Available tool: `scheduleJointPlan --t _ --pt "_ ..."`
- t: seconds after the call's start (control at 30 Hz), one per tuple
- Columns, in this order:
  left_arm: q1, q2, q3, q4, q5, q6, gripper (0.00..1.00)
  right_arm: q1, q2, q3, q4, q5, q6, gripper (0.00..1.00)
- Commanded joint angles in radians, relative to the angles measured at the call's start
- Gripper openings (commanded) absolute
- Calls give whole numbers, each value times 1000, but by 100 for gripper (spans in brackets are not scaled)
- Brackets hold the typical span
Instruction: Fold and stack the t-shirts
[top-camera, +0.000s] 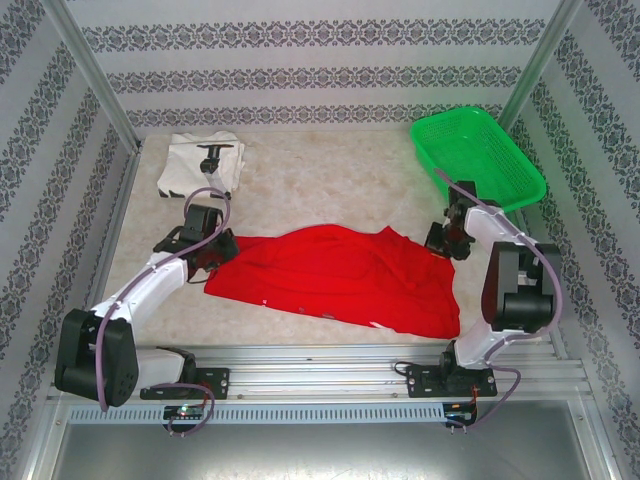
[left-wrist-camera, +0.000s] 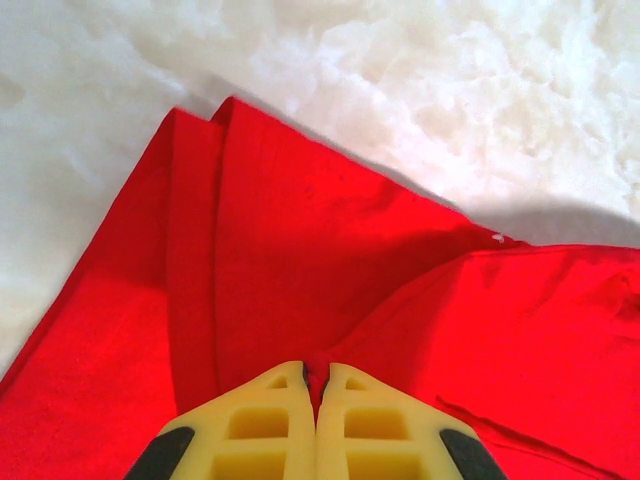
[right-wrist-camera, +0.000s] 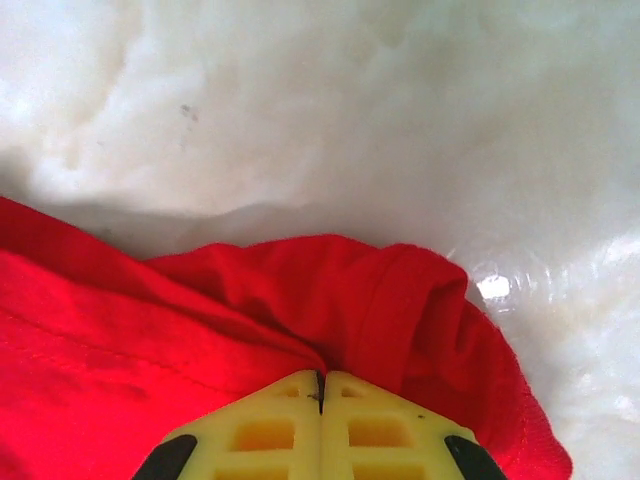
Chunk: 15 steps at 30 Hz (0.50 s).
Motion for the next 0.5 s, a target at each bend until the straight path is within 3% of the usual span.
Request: scheduleJointPlan --t 0.0,0.47 --pt "-12 -7 132 -29 -21 91 0 14 -79 101 -43 -23 -5 0" --pt "39 183 490 -35 25 233 0 16 18 424 -49 -91 -72 0"
